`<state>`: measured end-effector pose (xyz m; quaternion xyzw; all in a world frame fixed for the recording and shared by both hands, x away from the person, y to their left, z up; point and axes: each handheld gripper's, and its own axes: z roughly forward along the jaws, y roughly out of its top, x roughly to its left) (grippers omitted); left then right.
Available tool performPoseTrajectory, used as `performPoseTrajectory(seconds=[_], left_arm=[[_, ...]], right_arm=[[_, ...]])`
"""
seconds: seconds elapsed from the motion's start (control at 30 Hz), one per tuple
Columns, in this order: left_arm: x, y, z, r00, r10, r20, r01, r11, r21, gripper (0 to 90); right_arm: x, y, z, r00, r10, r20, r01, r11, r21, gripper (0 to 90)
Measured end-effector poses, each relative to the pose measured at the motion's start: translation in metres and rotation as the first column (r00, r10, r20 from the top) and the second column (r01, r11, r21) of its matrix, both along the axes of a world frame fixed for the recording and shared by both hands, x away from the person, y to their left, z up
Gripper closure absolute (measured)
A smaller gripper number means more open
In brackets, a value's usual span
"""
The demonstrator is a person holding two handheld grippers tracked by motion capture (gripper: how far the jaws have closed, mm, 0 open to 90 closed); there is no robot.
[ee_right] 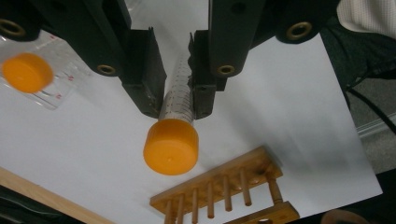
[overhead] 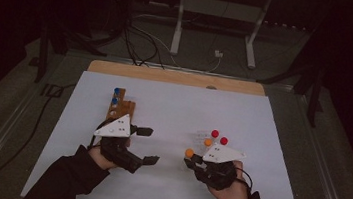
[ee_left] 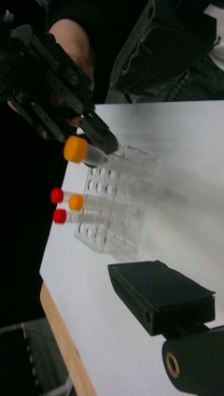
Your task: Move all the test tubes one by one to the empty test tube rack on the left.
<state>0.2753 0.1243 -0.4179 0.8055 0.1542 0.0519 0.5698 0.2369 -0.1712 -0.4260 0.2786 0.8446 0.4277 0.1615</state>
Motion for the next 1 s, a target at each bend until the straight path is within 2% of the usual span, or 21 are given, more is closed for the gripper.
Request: performPoseTrajectory(seconds=[0.27, 0.43, 0.83, 1.0], left_arm=[[0.000, -0.025, -0.002, 0.9986, -0.052, 0.011, 0.052, 0.9986, 0.011, 23.2], [0.000, -0.043, -0.004, 0.9973, -0.067, 0.028, 0.067, 0.9973, 0.032, 35.0], [0.001, -0.060, -0.008, 0.9951, -0.087, 0.048, 0.085, 0.9956, 0.041, 59.1], [0.003, -0.064, -0.009, 0.9947, -0.091, 0.047, 0.089, 0.9945, 0.055, 65.1]], right_arm=[[0.001, 0.007, -0.003, 0.9998, 0.018, -0.011, -0.018, 1.000, -0.005, 75.3], [0.000, 0.011, -0.005, 0.9994, 0.031, -0.016, -0.031, 0.999, -0.008, 75.3], [0.000, 0.014, -0.006, 0.9989, 0.040, -0.025, -0.041, 0.999, -0.005, 75.3], [0.000, 0.014, -0.006, 0.9989, 0.040, -0.027, -0.040, 0.999, -0.001, 75.3]])
